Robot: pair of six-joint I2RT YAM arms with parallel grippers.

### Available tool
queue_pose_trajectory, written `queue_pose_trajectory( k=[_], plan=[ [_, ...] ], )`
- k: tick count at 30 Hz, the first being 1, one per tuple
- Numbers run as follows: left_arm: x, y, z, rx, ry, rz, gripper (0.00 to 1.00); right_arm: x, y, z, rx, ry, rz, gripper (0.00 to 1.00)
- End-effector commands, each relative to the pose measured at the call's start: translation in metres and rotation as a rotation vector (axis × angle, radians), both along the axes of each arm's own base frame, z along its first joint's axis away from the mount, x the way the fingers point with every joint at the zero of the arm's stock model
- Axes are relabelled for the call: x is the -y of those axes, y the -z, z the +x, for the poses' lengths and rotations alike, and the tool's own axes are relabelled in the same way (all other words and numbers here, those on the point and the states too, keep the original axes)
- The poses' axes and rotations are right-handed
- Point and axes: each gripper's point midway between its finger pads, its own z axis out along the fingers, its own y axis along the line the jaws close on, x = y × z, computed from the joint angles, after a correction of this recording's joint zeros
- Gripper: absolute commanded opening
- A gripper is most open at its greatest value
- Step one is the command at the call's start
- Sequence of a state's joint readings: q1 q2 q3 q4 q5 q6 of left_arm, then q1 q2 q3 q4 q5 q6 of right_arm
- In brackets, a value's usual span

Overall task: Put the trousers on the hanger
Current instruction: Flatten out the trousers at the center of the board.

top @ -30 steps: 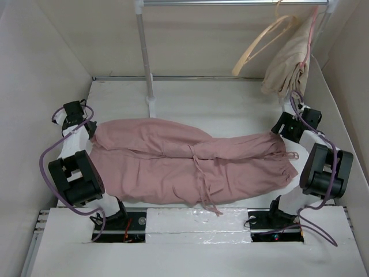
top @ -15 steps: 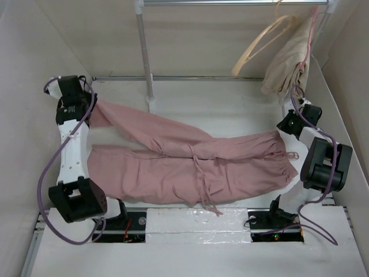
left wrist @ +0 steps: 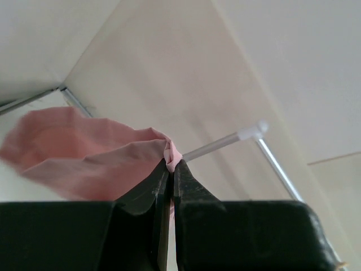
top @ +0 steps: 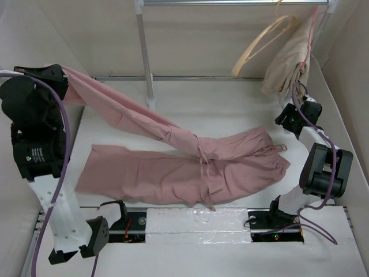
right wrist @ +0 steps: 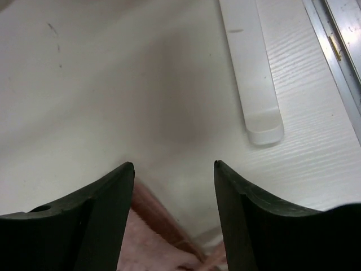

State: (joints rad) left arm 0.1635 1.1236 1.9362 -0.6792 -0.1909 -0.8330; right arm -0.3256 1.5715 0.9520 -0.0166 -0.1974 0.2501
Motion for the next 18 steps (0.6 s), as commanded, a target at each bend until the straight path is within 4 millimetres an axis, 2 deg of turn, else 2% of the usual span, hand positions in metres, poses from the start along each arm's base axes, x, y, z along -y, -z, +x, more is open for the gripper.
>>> queue_pose_trajectory(
  k=[1, 2, 4, 5, 7, 8, 10, 11, 12, 14, 16, 18],
  plan=[
    [-0.001, -0.003, -0.007, -0.026, -0.010, 0.012, 0.00, 0.000, 0.001, 0.002, -0.007, 0.002, 0.002, 0.66],
    [-0.003, -0.001, -0.003, -0.038, -0.013, 0.022, 0.00, -0.001, 0.002, 0.001, -0.016, -0.002, 0.002, 0.67],
    [-0.010, 0.018, 0.010, -0.094, -0.043, 0.020, 0.00, -0.007, 0.007, 0.000, -0.038, -0.027, 0.007, 0.74],
    [-0.015, 0.050, 0.030, -0.180, -0.052, 0.010, 0.00, -0.015, 0.008, 0.002, -0.038, -0.064, 0.011, 0.76],
    [-0.021, 0.084, 0.052, -0.260, -0.065, 0.004, 0.00, -0.030, 0.020, 0.003, -0.075, -0.123, 0.031, 0.79],
    [-0.027, 0.120, 0.067, -0.342, -0.072, -0.014, 0.00, -0.039, 0.025, 0.002, -0.091, -0.166, 0.030, 0.80],
    [-0.031, 0.141, 0.082, -0.345, -0.049, -0.048, 0.00, -0.047, 0.041, -0.006, -0.116, -0.192, 0.033, 0.80],
    [-0.034, 0.169, 0.085, -0.387, -0.051, -0.073, 0.00, -0.061, 0.043, -0.004, -0.085, -0.261, 0.060, 0.80],
    [-0.039, 0.183, 0.093, -0.389, -0.068, -0.072, 0.00, -0.064, 0.055, -0.003, -0.081, -0.293, 0.062, 0.79],
    [-0.042, 0.184, 0.096, -0.390, -0.078, -0.061, 0.00, -0.071, 0.054, 0.002, -0.050, -0.338, 0.080, 0.78],
    [-0.047, 0.192, 0.108, -0.422, -0.083, -0.044, 0.00, -0.081, 0.054, 0.006, -0.024, -0.406, 0.102, 0.78],
    [-0.051, 0.196, 0.116, -0.446, -0.088, -0.025, 0.00, -0.084, 0.043, 0.012, 0.032, -0.434, 0.096, 0.78]
  ],
)
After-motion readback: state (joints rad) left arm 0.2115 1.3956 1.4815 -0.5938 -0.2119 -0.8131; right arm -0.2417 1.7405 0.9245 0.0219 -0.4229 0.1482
